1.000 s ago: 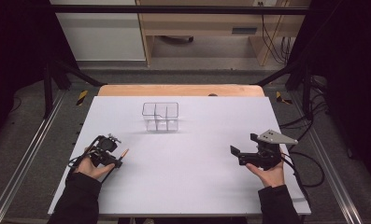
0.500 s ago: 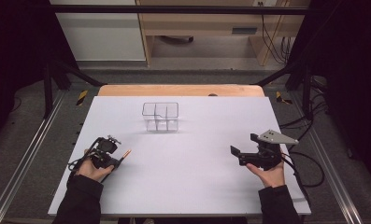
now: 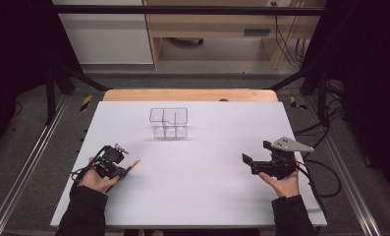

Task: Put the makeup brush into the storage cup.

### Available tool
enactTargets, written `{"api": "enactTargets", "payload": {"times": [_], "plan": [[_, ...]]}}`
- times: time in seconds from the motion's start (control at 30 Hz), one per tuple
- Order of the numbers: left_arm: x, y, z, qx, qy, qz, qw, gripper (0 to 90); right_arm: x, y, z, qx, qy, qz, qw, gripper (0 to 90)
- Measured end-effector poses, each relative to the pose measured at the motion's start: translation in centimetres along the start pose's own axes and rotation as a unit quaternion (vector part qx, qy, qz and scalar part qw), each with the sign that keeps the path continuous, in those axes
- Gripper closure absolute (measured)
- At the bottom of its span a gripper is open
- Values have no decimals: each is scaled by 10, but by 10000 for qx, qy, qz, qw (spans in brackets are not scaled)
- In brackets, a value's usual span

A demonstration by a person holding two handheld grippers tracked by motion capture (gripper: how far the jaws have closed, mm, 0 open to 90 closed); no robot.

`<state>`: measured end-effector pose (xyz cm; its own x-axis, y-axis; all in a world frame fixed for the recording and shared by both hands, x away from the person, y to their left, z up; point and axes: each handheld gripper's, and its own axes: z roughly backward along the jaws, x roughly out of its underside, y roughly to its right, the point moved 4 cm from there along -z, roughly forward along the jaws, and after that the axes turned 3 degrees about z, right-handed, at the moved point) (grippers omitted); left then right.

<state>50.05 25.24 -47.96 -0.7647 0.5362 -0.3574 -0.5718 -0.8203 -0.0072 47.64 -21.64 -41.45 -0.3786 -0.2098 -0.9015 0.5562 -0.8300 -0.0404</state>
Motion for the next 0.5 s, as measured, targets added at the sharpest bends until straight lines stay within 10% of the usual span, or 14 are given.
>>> {"api": "enactTargets", "payload": {"times": [0.23,0.5], "plan": [[-5,4,25,-76,698,-41,9975,825,-2,1,3,-7,60,-25,10000,77],[-9,13,45,3,1578,-34,9875,825,-3,1,4,-13,120,-54,9999,76]]}}
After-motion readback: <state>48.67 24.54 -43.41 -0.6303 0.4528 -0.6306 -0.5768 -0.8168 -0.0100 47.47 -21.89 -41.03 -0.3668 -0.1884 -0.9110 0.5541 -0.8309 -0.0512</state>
